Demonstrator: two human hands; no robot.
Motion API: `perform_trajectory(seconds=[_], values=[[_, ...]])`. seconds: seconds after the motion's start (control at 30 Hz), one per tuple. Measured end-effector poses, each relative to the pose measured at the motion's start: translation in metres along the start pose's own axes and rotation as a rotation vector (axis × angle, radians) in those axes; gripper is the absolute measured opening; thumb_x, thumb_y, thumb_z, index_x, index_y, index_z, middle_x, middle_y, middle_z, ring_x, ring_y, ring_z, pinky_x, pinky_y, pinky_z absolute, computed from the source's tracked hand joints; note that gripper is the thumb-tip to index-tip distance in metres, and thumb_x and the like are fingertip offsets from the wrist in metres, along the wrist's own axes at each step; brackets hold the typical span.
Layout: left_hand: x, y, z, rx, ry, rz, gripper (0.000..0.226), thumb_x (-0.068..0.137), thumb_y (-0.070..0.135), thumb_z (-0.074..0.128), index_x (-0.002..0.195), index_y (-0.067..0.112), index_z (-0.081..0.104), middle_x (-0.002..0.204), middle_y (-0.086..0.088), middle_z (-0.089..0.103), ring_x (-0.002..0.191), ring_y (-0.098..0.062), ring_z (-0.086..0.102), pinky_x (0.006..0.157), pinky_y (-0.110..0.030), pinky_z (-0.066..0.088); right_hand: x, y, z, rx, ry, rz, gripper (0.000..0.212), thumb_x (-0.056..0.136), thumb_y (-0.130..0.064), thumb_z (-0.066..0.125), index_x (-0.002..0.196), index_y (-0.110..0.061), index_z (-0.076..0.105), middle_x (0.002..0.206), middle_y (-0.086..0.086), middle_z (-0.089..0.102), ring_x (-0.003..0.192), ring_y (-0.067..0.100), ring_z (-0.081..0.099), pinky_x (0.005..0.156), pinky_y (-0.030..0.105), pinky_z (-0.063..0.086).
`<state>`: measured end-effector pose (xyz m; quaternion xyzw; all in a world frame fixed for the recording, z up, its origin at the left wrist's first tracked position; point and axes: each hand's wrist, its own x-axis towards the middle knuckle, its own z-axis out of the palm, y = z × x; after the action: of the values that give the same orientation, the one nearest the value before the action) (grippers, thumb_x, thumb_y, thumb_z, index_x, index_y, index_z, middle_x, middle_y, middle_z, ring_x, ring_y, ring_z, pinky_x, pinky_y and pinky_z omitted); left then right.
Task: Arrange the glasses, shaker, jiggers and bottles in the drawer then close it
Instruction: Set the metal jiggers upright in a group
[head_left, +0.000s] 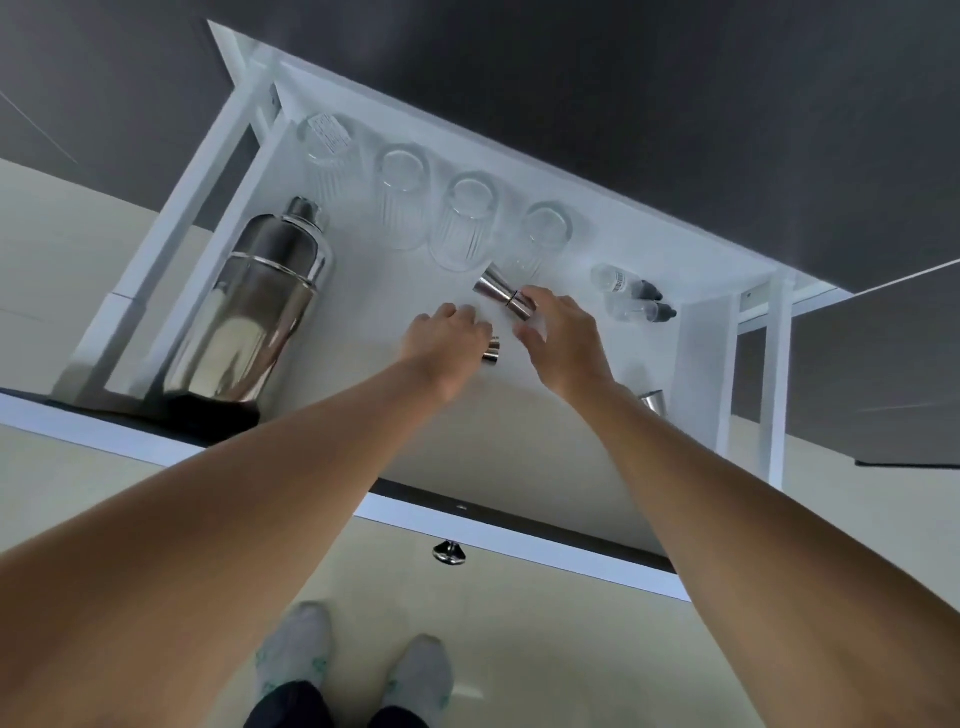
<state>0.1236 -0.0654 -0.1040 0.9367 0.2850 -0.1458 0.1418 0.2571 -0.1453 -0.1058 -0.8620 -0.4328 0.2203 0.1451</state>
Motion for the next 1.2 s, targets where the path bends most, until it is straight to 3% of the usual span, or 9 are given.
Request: perform_trajectory(seconds=[0.13, 0.23, 0.37, 0.5, 0.6, 0.7, 0.8, 0.93, 1.2], values=[[-0.002, -0.005, 0.011, -0.153, 0.012, -0.001, 0.031, 0.089, 0.014, 0.061, 0.12, 0.013, 0.057, 0.119, -0.01, 0.056, 0.116, -0.031, 0.048, 0.085, -0.04, 0.045, 0.005, 0.0, 0.011, 0.053, 0.074, 0.076, 0.032, 0.084, -0.034, 0.065, 0.111, -0.018, 0.061, 0.108, 0.01, 0.059, 0.097, 0.028, 0.057, 0.076, 0.031, 0.046], [-0.003, -0.004, 0.007, -0.351, 0.071, -0.029, 0.027, 0.086, 0.022, 0.064, 0.113, 0.017, 0.062, 0.11, -0.009, 0.063, 0.112, -0.031, 0.051, 0.085, -0.036, 0.045, 0.004, 0.003, 0.01, 0.118, 0.093, 0.096, 0.029, 0.081, -0.023, 0.067, 0.107, -0.01, 0.062, 0.102, 0.012, 0.064, 0.092, 0.027, 0.06, 0.073, 0.021, 0.037], [-0.002, 0.005, -0.002, -0.737, 0.19, -0.147, 0.023, 0.075, 0.02, 0.072, 0.097, 0.02, 0.065, 0.093, -0.01, 0.069, 0.094, -0.03, 0.063, 0.081, -0.038, 0.053, -0.013, 0.014, -0.012, 0.285, 0.22, 0.127, 0.03, 0.076, -0.013, 0.068, 0.105, -0.007, 0.064, 0.093, 0.007, 0.071, 0.079, 0.017, 0.062, 0.067, 0.003, 0.041], [0.007, 0.019, -0.005, -0.841, 0.211, -0.186, 0.019, 0.073, 0.019, 0.075, 0.09, 0.022, 0.066, 0.088, -0.003, 0.071, 0.088, -0.024, 0.067, 0.08, -0.039, 0.056, -0.02, 0.029, -0.027, 0.155, 0.262, 0.041, 0.026, 0.079, -0.02, 0.067, 0.104, -0.014, 0.065, 0.094, 0.01, 0.068, 0.086, 0.021, 0.062, 0.077, 0.02, 0.046], [0.019, 0.024, -0.005, -0.8, 0.191, -0.236, 0.02, 0.071, 0.022, 0.073, 0.089, 0.025, 0.065, 0.087, -0.002, 0.071, 0.085, -0.027, 0.067, 0.079, -0.042, 0.057, -0.019, 0.033, -0.028, 0.102, 0.205, -0.015, 0.028, 0.078, -0.015, 0.068, 0.106, -0.012, 0.066, 0.094, 0.014, 0.066, 0.085, 0.024, 0.061, 0.068, 0.01, 0.032], [0.03, 0.021, -0.011, -0.735, 0.209, -0.256, 0.02, 0.073, 0.022, 0.069, 0.093, 0.025, 0.064, 0.092, 0.0, 0.07, 0.086, -0.028, 0.067, 0.078, -0.044, 0.057, -0.017, 0.027, -0.027, 0.13, 0.205, -0.005, 0.027, 0.077, -0.013, 0.068, 0.104, -0.01, 0.066, 0.093, 0.017, 0.064, 0.082, 0.026, 0.059, 0.065, 0.013, 0.029], [0.035, 0.012, -0.022, -0.704, 0.232, -0.282, 0.021, 0.074, 0.022, 0.069, 0.095, 0.023, 0.065, 0.095, -0.001, 0.071, 0.086, -0.029, 0.067, 0.078, -0.044, 0.058, -0.01, 0.015, -0.026, 0.183, 0.206, 0.006, 0.029, 0.076, -0.014, 0.07, 0.105, -0.009, 0.065, 0.094, 0.016, 0.062, 0.081, 0.027, 0.061, 0.07, 0.017, 0.038], [0.032, -0.01, -0.03, -0.637, 0.216, -0.33, 0.025, 0.075, 0.023, 0.07, 0.099, 0.021, 0.065, 0.099, -0.003, 0.071, 0.091, -0.03, 0.065, 0.079, -0.043, 0.057, 0.001, -0.008, -0.013, 0.274, 0.185, 0.014, 0.03, 0.074, -0.013, 0.07, 0.103, -0.01, 0.064, 0.094, 0.016, 0.062, 0.077, 0.032, 0.065, 0.079, 0.034, 0.054], [0.024, -0.023, -0.025, -0.62, 0.232, -0.397, 0.023, 0.077, 0.022, 0.071, 0.099, 0.015, 0.065, 0.102, -0.007, 0.07, 0.095, -0.031, 0.063, 0.08, -0.043, 0.055, 0.003, -0.023, -0.002, 0.343, 0.169, 0.025, 0.027, 0.073, -0.01, 0.07, 0.099, -0.01, 0.063, 0.091, 0.015, 0.062, 0.082, 0.031, 0.064, 0.076, 0.043, 0.057]])
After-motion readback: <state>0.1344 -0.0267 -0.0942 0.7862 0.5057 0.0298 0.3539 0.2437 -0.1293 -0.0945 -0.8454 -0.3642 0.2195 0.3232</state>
